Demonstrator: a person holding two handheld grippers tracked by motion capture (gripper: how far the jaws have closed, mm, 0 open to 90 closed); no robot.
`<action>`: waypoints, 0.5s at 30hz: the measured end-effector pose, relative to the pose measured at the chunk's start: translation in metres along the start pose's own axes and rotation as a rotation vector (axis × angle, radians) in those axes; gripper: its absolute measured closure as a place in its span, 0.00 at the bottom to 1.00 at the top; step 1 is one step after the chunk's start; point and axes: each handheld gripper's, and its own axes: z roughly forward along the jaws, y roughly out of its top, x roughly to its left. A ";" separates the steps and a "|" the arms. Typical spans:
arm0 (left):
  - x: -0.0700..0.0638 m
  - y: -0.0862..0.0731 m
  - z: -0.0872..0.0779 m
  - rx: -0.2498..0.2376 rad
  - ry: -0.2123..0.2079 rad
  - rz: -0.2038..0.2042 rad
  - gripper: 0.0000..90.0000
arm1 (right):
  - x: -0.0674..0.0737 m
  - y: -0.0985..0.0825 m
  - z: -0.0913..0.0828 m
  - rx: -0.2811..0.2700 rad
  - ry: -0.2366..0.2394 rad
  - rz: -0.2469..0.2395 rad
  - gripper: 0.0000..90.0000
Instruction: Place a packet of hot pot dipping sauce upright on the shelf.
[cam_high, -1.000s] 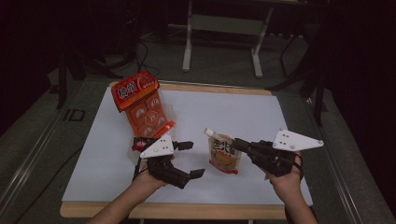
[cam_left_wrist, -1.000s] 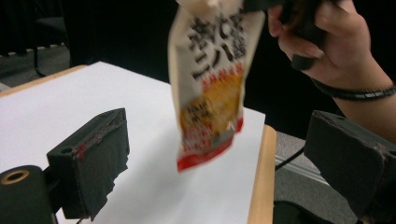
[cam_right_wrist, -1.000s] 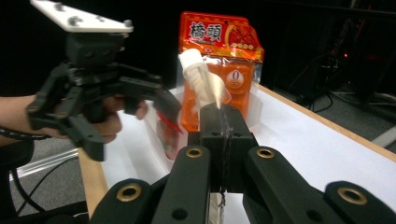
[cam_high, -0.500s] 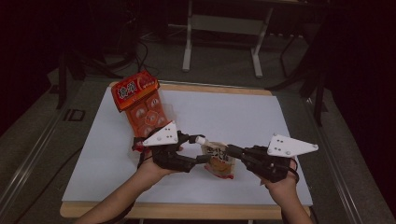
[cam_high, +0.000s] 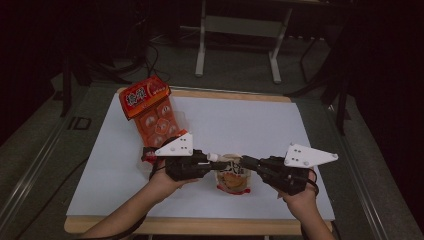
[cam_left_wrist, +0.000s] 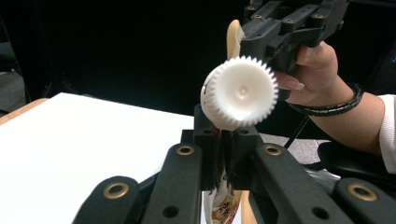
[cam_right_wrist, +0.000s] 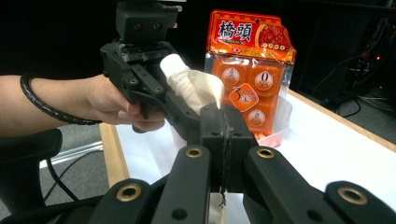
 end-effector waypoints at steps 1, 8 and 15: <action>0.000 0.000 0.000 0.003 0.004 0.004 0.97 | -0.001 0.000 0.000 0.000 0.004 0.002 1.00; 0.002 0.001 -0.003 0.016 0.016 0.025 0.99 | -0.004 -0.002 0.004 -0.003 0.004 0.016 0.97; 0.004 0.004 -0.008 0.012 0.043 0.031 0.99 | -0.009 -0.001 0.003 -0.007 -0.012 0.018 0.81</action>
